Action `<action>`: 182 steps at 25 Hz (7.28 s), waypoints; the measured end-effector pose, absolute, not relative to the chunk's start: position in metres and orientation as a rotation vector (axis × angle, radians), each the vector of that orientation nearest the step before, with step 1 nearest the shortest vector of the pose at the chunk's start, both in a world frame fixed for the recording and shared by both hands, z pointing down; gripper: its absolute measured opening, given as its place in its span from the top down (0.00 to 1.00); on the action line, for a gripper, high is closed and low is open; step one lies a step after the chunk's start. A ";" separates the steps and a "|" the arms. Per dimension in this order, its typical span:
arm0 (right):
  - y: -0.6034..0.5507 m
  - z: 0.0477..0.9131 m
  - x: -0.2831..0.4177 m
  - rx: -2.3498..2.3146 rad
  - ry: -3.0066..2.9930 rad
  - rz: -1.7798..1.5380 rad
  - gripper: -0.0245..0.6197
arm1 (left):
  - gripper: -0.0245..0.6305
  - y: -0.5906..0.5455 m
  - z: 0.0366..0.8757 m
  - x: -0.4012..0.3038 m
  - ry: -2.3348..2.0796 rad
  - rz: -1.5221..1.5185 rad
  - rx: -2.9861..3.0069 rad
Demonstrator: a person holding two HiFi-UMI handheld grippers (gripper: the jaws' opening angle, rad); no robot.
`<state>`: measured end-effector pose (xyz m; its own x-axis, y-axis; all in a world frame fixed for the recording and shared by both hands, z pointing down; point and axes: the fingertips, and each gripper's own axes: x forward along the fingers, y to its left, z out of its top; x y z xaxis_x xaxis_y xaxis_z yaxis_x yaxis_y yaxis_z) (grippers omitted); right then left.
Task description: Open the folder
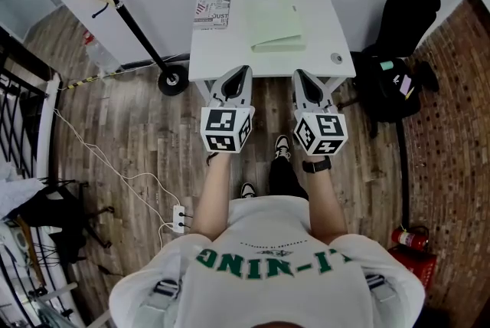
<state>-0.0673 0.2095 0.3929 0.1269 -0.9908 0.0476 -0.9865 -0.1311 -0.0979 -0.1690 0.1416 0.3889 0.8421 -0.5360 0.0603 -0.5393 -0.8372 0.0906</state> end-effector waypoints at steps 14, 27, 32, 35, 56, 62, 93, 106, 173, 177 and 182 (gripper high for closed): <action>0.057 0.367 0.074 -2.210 2.163 -0.082 0.94 | 0.94 0.000 0.371 -0.037 -1.031 0.039 2.908; -0.031 0.386 0.190 -2.136 2.278 -0.154 0.93 | 0.94 -0.075 0.381 0.083 -1.111 0.092 2.865; -0.047 0.411 0.208 -2.119 2.329 -0.231 0.92 | 0.94 -0.090 0.399 0.101 -1.133 0.131 2.827; -0.055 0.429 0.215 -2.109 2.359 -0.289 0.91 | 0.94 -0.098 0.407 0.110 -1.132 0.150 2.814; -0.153 0.518 0.273 -2.176 2.358 -0.661 0.75 | 0.94 -0.214 0.452 0.160 -0.968 0.257 2.836; -0.167 0.565 0.295 -2.201 2.339 -0.845 0.67 | 0.94 -0.244 0.467 0.169 -0.926 0.315 2.832; -0.207 0.657 0.283 -1.710 1.979 -1.565 0.80 | 0.94 -0.310 0.500 0.155 -0.848 0.339 2.760; -0.208 0.617 0.258 -1.668 2.043 -1.532 0.85 | 0.94 -0.311 0.476 0.130 -0.900 0.275 2.777; -0.382 0.609 -0.094 -1.161 2.735 -1.635 0.72 | 0.94 -0.395 0.480 -0.172 -1.541 0.134 2.419; -0.394 0.637 -0.111 -1.143 2.784 -1.658 0.74 | 0.94 -0.407 0.498 -0.187 -1.551 0.152 2.385; -0.402 0.673 -0.132 -1.201 2.871 -1.667 0.77 | 0.94 -0.418 0.517 -0.203 -1.547 0.168 2.341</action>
<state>-0.1323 -0.4020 0.6727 -0.7026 -0.3536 0.6175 -0.7116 0.3479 -0.6104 -0.2034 -0.4176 0.5165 0.4034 -0.8725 0.2756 -0.9114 -0.3563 0.2059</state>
